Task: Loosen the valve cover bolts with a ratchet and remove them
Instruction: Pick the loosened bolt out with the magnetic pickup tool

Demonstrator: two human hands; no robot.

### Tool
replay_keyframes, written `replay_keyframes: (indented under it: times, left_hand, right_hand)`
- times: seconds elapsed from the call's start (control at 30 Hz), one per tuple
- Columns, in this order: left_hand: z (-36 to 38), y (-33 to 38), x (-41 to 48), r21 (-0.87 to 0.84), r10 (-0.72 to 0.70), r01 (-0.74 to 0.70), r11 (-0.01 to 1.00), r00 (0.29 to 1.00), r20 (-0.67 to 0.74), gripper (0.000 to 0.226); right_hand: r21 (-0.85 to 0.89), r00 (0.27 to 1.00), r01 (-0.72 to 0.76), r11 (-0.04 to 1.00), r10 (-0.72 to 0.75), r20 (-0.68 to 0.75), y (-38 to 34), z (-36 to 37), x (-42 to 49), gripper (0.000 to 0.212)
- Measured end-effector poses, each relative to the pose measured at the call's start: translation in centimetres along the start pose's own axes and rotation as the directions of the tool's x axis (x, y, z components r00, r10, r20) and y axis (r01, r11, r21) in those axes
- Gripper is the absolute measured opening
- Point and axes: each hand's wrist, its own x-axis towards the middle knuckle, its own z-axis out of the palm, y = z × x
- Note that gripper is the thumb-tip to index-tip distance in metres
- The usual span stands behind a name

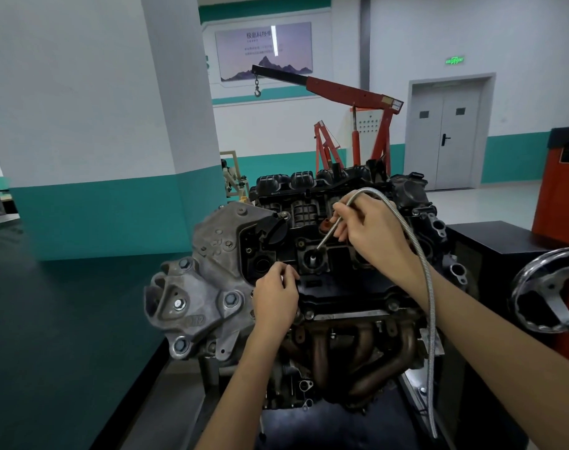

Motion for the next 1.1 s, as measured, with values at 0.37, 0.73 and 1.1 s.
replay_keyframes:
  times: [0.37,0.73,1.1]
  left_hand:
    - [0.4,1.7,0.6,0.178,-0.076,0.087,0.98,0.995,-0.068,0.032]
    - [1.0,4.0,1.3,0.183,0.148,-0.126,0.975,0.982,-0.115,0.029]
    - [-14.3,3.7,-0.4,0.286,0.152,-0.152,0.946,0.988,0.022,0.044]
  right_hand:
    - [0.02,0.998,0.048,0.999,-0.047,-0.047,-2.8,-1.5,1.1,0.018]
    - [0.084,0.99,0.121,0.989,-0.114,-0.083,-8.5,-4.3,0.1,0.011]
    - [0.228,0.975,0.219,0.949,-0.203,-0.091,-15.0,0.1,3.2,0.019]
